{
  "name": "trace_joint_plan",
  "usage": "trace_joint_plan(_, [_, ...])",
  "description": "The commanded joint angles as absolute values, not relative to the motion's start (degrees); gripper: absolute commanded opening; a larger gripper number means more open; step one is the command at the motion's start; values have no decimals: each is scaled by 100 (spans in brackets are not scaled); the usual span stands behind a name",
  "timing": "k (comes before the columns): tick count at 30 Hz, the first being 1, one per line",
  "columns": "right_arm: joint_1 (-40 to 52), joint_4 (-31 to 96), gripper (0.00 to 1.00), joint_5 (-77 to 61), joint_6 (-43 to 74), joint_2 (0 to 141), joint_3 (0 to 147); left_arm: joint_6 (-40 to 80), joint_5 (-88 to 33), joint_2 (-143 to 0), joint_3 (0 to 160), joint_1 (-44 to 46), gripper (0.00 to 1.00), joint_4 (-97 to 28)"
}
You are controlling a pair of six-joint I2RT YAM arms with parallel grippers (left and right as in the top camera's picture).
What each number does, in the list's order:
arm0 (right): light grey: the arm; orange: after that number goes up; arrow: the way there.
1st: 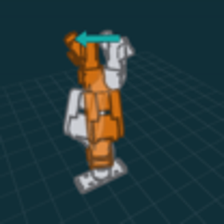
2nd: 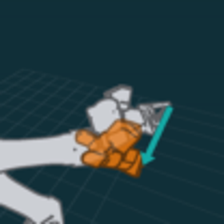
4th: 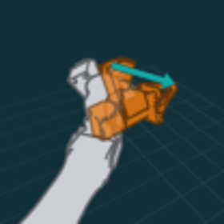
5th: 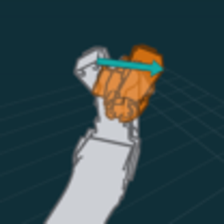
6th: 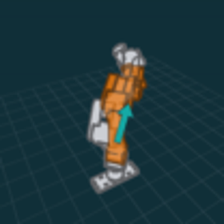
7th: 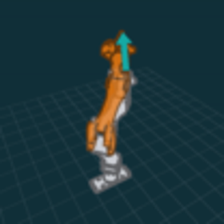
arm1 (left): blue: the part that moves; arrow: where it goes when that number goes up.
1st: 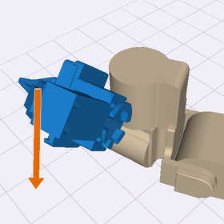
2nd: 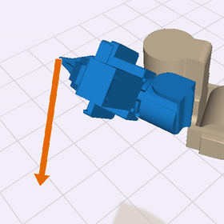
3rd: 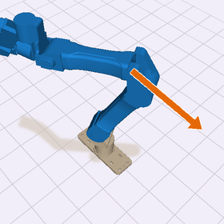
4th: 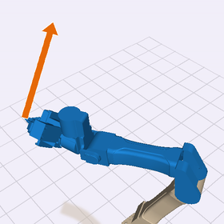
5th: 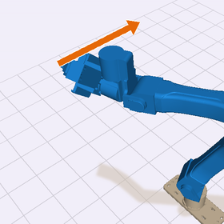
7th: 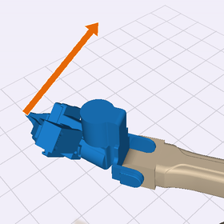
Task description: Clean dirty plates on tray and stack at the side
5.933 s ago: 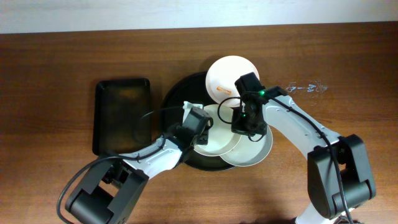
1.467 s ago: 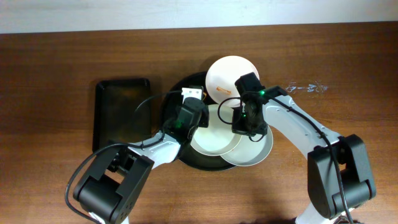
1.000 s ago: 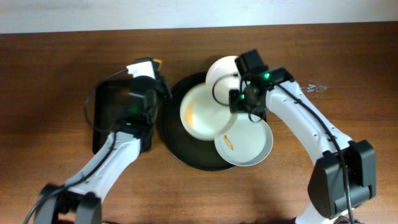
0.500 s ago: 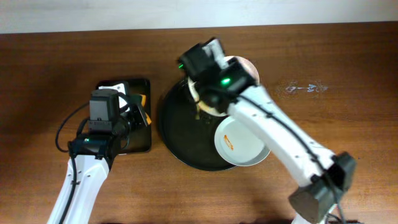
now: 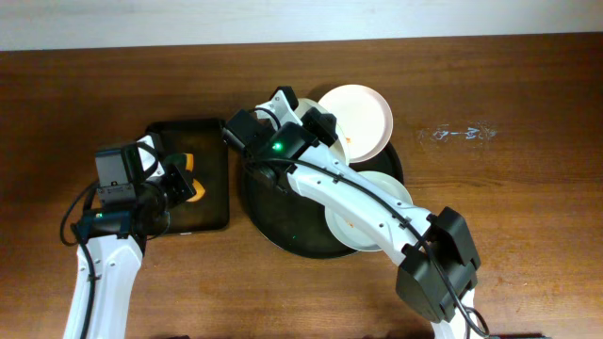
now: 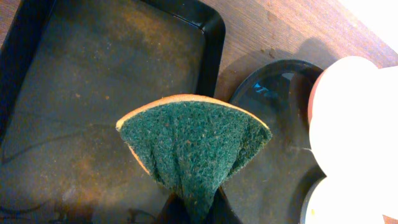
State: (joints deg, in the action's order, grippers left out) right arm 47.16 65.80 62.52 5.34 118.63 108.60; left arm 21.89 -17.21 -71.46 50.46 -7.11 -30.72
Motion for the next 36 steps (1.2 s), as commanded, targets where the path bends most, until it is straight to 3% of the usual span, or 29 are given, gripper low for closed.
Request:
trace_joint_plan(1, [4657, 6584, 4, 6340, 650, 11845, 10958, 2073, -1822, -7050, 5052, -731, 0, -3094])
trace_joint_plan(7, [3522, 6729, 4, 3671, 1256, 11155, 11386, 2071, -1441, -7050, 5052, -731, 0, -3118])
trace_joint_plan(14, [-62, 7216, 4, 27, 1249, 10844, 11483, 2071, -1413, -7050, 5052, -731, 0, -3221])
trace_joint_plan(16, [-1090, 7478, 4, -10, 1203, 11048, 11454, 2071, -1413, -7050, 5052, -731, 0, -3223])
trace_joint_plan(21, [-2587, 7697, 4, -539, 727, 11760, 11454, 2071, -1413, -7050, 5052, -731, 0, -3267])
trace_joint_plan(29, [-2886, 7754, 5, -567, 235, 12895, 11454, 2071, -1413, -7050, 5052, -731, 0, -3271])
trace_joint_plan(32, [-2886, 7741, 20, -563, 235, 13028, 11454, 2071, -1365, -7050, 5052, -731, 0, -3267])
trace_joint_plan(34, [-2884, 7771, 57, -585, 235, 13050, 11454, 2067, -1083, -7050, 5052, -731, 0, -3273])
trace_joint_plan(36, [-2891, 8044, 65, -908, 233, 12988, 11736, 1793, -735, -7074, 5050, -731, 0, -3264])
